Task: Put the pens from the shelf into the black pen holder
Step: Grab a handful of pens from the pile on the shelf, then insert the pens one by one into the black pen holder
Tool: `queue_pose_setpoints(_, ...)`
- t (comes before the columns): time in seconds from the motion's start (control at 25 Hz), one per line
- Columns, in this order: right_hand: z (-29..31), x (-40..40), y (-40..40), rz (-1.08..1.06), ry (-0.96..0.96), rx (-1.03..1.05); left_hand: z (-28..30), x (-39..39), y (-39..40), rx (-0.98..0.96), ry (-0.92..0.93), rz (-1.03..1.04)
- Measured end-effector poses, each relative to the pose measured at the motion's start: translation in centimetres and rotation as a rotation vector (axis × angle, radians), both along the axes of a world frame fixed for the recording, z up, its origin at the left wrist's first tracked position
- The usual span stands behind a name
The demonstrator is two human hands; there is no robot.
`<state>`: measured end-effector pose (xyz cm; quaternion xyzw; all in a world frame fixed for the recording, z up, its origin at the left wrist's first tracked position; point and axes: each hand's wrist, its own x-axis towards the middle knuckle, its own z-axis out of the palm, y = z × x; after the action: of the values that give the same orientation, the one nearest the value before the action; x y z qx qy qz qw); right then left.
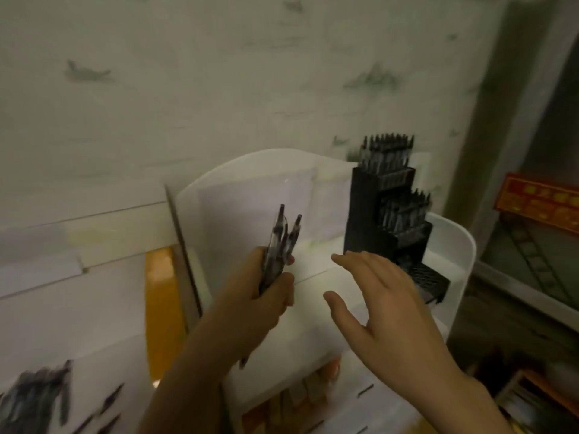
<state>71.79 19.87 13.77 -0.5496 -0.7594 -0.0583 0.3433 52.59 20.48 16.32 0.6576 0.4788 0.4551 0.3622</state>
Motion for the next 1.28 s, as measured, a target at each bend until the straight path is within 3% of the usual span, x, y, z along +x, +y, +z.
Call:
queue_pose_setpoints(0.36,-1.2,14.1,6.0,-0.095,0.089,-0.111,-1.8,15.2,8.0,-0.06,-0.02,-0.261)
queue_pose_setpoints(0.44,-1.8,16.0,8.3,-0.021,0.235,-0.152,-2.4,17.4,10.1,-0.117,-0.025,-0.315)
queue_pose_setpoints(0.64,-1.0,19.5,15.2,0.246,0.873,-0.368,-3.5,21.7,15.5,-0.209,-0.022,-0.38)
queue_pose_setpoints(0.76,-0.4,21.5,18.6,0.257,1.006,-0.465,-3.8,23.7,18.3,-0.244,-0.018,-0.371)
queue_pose_setpoints(0.92,-0.2,24.7,22.2,0.233,1.241,-0.447,-4.1,25.2,21.3,-0.371,-0.068,-0.207)
queue_pose_setpoints(1.0,-0.2,26.3,23.6,0.182,1.223,-0.326,-4.5,25.3,22.1,-0.379,-0.058,-0.098)
queue_pose_setpoints(1.08,-1.0,27.6,24.7,0.132,1.065,-0.198,-4.8,25.4,22.6,-0.306,-0.017,-0.021)
queue_pose_setpoints(1.2,-3.9,28.4,25.9,0.108,0.714,-0.215,-5.5,26.1,23.0,-0.25,-0.021,0.065)
queue_pose_setpoints(1.28,-6.1,28.2,26.7,0.118,0.587,-0.239,-5.5,26.7,23.2,-0.25,-0.041,0.117)
